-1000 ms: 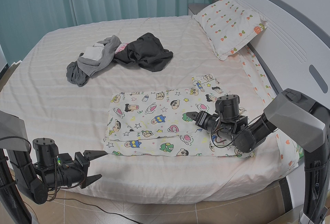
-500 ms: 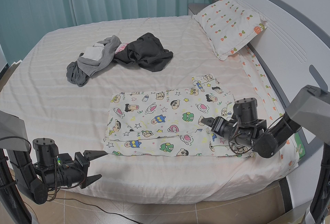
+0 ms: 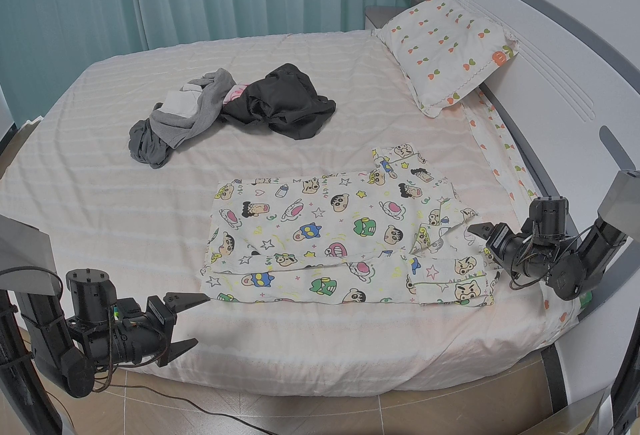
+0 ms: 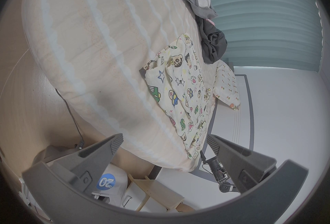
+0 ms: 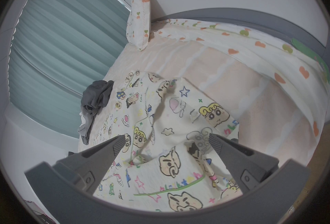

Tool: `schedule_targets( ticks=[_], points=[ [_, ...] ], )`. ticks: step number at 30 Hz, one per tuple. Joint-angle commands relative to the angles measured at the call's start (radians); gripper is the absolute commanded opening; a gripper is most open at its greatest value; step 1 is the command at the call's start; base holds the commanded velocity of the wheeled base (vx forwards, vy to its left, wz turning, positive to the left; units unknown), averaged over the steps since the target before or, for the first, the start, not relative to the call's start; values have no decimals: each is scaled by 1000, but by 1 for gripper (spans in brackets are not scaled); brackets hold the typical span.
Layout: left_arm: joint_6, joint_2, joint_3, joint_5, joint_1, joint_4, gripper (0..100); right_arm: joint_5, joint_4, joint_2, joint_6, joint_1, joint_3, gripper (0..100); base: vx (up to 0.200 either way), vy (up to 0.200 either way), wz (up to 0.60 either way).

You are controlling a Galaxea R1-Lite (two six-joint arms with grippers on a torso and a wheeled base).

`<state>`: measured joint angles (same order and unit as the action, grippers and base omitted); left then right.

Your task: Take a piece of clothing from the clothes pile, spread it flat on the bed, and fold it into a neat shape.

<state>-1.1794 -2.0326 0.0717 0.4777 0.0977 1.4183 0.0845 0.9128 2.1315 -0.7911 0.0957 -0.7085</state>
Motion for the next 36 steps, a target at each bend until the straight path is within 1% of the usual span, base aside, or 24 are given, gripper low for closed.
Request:
schedule_targets(
  ticks=[1,7,8,9,11,15,16,19,21,22,25,28,32,36],
  points=[
    [1,-6,0,-1,2,1,100,8,14,59,1,-18,9,100,0,0,0],
    [1,-8,0,-1,2,1,100,8,164,-2,1,-4,72,100,0,0,0],
    [1,-8,0,-1,2,1,100,8,164,-2,1,-4,72,100,0,0,0],
    [1,-8,0,-1,2,1,100,1,210,-16,9,1,89,100,0,0,0],
    [1,-6,0,-1,2,1,100,1,236,-25,10,4,101,100,0,0,0],
    [3,-8,2,-1,2,1,100,28,259,-44,4,44,159,100,0,0,0],
    [3,-8,2,-1,2,1,100,28,259,-44,4,44,159,100,0,0,0],
    [3,-8,0,-1,4,1,100,66,270,-27,7,90,188,100,0,0,0],
    [3,-8,0,-2,4,1,100,70,279,-16,9,99,192,100,0,0,0],
    [3,-9,2,-1,2,1,100,72,322,7,9,111,195,100,0,0,0],
    [3,-9,2,-1,4,1,100,90,367,48,9,117,195,100,0,0,0],
    [3,-9,2,-1,2,1,100,92,377,104,23,114,185,100,0,0,0],
    [3,-9,2,-1,2,1,100,95,380,157,42,76,178,100,0,0,0],
    [3,-8,2,-1,4,1,100,97,385,166,59,42,173,100,0,0,0]
  ],
)
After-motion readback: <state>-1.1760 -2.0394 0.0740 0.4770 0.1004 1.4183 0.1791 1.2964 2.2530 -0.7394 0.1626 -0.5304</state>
